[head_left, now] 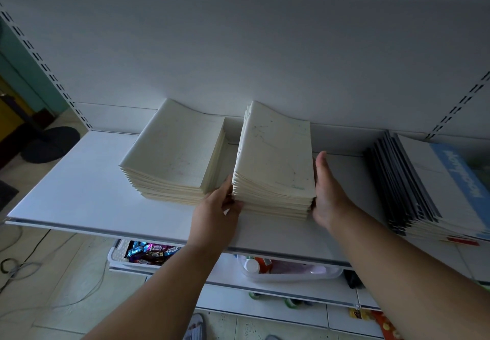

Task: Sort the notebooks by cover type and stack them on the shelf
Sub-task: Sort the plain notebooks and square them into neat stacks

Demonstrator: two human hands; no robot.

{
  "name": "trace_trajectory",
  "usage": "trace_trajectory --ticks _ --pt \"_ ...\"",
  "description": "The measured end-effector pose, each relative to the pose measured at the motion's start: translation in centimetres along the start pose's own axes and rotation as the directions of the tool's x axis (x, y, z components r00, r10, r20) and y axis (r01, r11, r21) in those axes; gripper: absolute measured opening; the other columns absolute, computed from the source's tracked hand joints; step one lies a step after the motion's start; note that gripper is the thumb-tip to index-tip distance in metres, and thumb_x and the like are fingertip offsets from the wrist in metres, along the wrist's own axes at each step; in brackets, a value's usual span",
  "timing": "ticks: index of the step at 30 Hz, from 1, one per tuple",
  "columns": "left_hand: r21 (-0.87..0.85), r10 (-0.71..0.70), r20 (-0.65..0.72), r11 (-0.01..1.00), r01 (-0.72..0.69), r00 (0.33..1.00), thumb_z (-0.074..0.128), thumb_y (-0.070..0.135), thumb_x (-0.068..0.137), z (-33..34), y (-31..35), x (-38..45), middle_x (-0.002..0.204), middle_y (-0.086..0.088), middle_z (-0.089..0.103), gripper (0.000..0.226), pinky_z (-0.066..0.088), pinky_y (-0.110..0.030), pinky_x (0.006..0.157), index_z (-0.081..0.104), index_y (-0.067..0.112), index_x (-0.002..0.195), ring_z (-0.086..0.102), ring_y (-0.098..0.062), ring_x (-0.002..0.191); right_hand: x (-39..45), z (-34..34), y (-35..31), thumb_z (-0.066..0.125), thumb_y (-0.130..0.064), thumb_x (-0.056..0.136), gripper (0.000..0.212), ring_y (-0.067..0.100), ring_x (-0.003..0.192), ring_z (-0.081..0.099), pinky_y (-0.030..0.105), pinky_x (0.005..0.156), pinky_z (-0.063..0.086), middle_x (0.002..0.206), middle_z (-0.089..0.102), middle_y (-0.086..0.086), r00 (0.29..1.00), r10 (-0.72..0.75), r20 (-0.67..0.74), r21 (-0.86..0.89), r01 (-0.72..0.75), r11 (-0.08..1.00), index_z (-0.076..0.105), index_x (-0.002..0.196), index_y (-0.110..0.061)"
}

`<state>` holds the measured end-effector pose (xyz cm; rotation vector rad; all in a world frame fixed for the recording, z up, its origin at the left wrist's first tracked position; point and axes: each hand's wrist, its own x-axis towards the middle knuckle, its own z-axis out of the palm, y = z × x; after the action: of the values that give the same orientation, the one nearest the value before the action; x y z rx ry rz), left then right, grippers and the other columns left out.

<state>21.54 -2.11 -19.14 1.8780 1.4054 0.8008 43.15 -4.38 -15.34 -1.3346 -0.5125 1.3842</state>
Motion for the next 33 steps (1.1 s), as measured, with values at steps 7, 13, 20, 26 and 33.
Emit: trace_trajectory --ticks 7,13,20,26,33 --pt "0.008 0.04 -0.014 0.999 -0.04 0.999 0.074 0.015 0.086 -0.1 0.4 -0.1 0.079 0.019 0.064 0.029 0.039 -0.002 0.063 0.059 0.039 0.081 0.062 0.007 0.076 -0.1 -0.1 -0.2 0.018 -0.07 0.093 0.072 0.021 0.118 0.063 0.039 0.099 0.048 0.122 0.071 0.002 1.0 -0.007 0.012 0.001 0.007 1.0 0.063 0.127 -0.026" --pt "0.033 -0.032 -0.078 0.999 0.034 0.996 0.071 0.012 0.088 0.1 0.9 0.1 0.057 0.013 0.049 0.048 0.031 -0.01 0.049 0.042 0.035 0.057 0.049 0.004 0.059 0.2 0.1 0.0 0.021 -0.07 0.094 0.07 0.022 0.117 0.063 0.043 0.102 0.047 0.123 0.07 0.005 1.0 0.019 0.023 0.062 -0.02 0.998 0.065 0.125 -0.025" --pt "0.006 -0.102 -0.074 0.995 0.103 0.992 0.067 0.017 0.091 0.1 1.8 -0.4 0.055 0.016 0.056 0.035 0.034 -0.011 0.049 0.051 0.031 0.063 0.051 0.007 0.058 0.5 0.1 0.2 0.037 -0.082 0.071 0.088 0.023 0.123 0.06 0.049 0.111 0.04 0.128 0.067 0.003 0.999 0.03 0.011 0.03 -0.03 0.999 0.059 0.135 -0.026" --pt "-0.017 -0.113 -0.101 0.994 0.112 0.989 0.067 0.018 0.091 0.5 1.5 -0.5 0.061 0.01 0.059 0.026 0.034 -0.013 0.05 0.061 0.024 0.067 0.052 -0.004 0.059 0.6 -0.1 0.3 0.037 -0.079 0.069 0.089 0.026 0.121 0.062 0.049 0.109 0.042 0.126 0.068 0.007 0.999 0.037 0.021 0.069 -0.038 0.997 0.062 0.132 -0.022" --pt "-0.645 -0.098 0.252 0.725 0.243 0.963 0.035 0.011 0.1 -0.3 3.0 0.5 0.126 -0.003 0.067 0.039 0.04 -0.043 0.11 0.065 0.022 0.123 0.058 -0.021 0.124 1.2 -0.7 0.6 0.036 -0.077 0.071 0.088 0.025 0.12 0.062 0.047 0.112 0.04 0.126 0.068 0.008 0.999 0.039 -0.01 0.095 -0.038 0.995 0.063 0.131 -0.018"
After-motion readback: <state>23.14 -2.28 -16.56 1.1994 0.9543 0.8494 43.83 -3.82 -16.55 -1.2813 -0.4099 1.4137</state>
